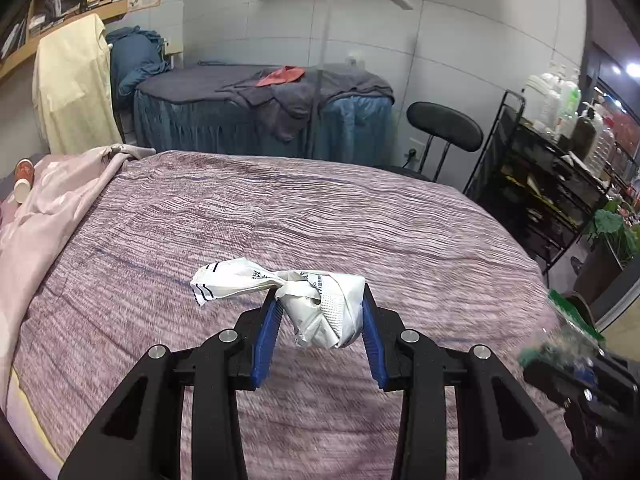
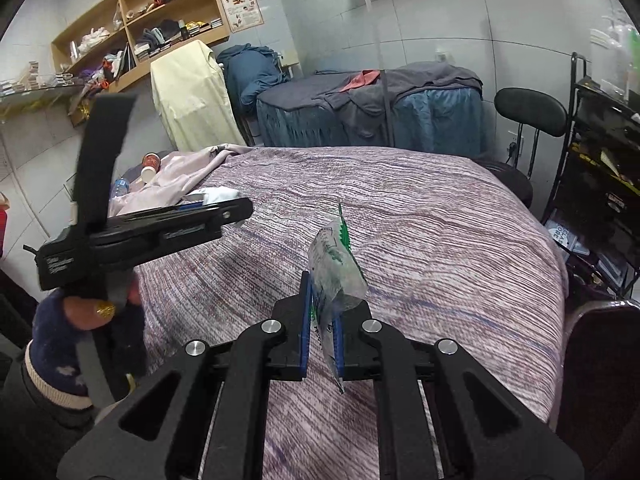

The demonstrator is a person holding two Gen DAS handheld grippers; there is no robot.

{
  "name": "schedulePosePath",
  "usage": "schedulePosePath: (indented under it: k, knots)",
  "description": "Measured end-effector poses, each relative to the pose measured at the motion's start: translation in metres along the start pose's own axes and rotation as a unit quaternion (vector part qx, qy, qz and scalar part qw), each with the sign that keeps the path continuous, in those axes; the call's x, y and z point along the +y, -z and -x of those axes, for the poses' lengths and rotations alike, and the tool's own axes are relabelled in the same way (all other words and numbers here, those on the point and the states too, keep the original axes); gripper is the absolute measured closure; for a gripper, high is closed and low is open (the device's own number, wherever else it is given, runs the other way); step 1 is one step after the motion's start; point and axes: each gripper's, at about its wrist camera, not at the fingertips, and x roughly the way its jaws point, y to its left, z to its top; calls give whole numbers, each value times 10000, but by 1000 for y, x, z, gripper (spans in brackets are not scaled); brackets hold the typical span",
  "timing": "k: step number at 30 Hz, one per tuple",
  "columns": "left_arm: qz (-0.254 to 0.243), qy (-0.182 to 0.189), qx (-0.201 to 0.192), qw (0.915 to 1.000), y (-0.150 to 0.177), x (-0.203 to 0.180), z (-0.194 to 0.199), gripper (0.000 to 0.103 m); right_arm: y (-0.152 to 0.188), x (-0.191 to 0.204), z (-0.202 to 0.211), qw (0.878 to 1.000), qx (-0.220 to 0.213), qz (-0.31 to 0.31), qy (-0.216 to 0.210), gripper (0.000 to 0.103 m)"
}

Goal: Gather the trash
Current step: 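Carry the packet and white wrapper over the brown bin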

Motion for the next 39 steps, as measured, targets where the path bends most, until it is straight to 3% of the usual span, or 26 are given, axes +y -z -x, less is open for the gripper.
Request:
schedulePosePath:
  k: [14,23,39]
  knots:
    - [-136,306,-281,9990,61,-58,71,65,44,-44,79,9992,-183,-274,222,93]
    - [-202,616,-229,9976,81,-97,83,65,70,-83,108,9965,-230,-622,504,93]
    - [-594,1281,-70,9900,103,-180,83,65,125,-170,141,9788,15,-1292,1589,93]
